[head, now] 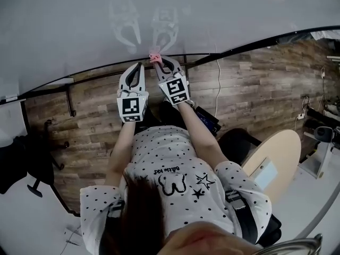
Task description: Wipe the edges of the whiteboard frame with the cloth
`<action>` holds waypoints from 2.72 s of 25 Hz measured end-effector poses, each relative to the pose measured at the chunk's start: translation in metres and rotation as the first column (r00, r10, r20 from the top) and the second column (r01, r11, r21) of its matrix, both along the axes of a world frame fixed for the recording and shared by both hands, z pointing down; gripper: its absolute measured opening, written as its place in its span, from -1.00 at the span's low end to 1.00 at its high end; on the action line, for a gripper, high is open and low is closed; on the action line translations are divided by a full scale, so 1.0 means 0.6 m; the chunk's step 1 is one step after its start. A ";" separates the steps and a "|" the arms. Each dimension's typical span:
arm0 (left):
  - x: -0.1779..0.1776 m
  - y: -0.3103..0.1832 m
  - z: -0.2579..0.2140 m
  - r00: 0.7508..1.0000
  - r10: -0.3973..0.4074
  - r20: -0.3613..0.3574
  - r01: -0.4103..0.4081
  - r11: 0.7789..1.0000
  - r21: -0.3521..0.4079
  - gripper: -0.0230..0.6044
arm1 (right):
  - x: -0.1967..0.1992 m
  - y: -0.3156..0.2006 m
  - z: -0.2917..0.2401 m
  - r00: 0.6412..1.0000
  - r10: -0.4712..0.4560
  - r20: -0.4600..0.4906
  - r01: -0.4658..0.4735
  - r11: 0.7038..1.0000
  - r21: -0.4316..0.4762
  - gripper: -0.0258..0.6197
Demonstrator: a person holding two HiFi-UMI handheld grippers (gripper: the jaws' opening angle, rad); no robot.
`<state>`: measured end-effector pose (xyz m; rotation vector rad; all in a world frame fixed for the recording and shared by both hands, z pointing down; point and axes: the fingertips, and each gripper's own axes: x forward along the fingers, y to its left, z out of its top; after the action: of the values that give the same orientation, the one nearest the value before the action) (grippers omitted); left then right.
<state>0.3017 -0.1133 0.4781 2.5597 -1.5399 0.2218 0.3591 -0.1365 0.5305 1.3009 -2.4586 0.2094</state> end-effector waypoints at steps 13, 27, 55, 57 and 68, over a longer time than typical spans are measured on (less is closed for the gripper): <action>0.046 0.004 0.003 1.000 0.000 0.013 0.000 1.000 -0.003 -0.88 | 0.080 -0.001 0.008 0.999 0.054 0.005 -0.054 0.998 -0.010 -0.83; 0.098 0.005 -0.002 1.000 0.026 0.014 -0.026 1.000 0.001 -0.88 | 0.123 0.003 -0.002 0.999 0.047 -0.008 -0.047 0.999 0.007 -0.83; 0.185 0.001 0.000 0.999 0.039 0.017 -0.039 0.999 -0.002 -0.88 | 0.213 -0.007 -0.010 0.998 0.062 0.000 -0.062 0.998 0.021 -0.83; 0.189 0.001 -0.002 0.999 0.041 0.017 -0.041 0.999 0.001 -0.88 | 0.218 -0.008 -0.010 0.998 0.067 0.001 -0.067 0.998 0.021 -0.83; 0.194 0.005 -0.005 0.999 0.037 0.013 -0.037 0.999 0.000 -0.88 | 0.245 -0.009 -0.009 0.996 0.094 0.006 -0.094 0.995 0.025 -0.83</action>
<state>0.4183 -0.1105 0.4751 2.5940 -1.4976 0.2430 0.5058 -0.1417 0.5251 1.4294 -2.4137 0.2058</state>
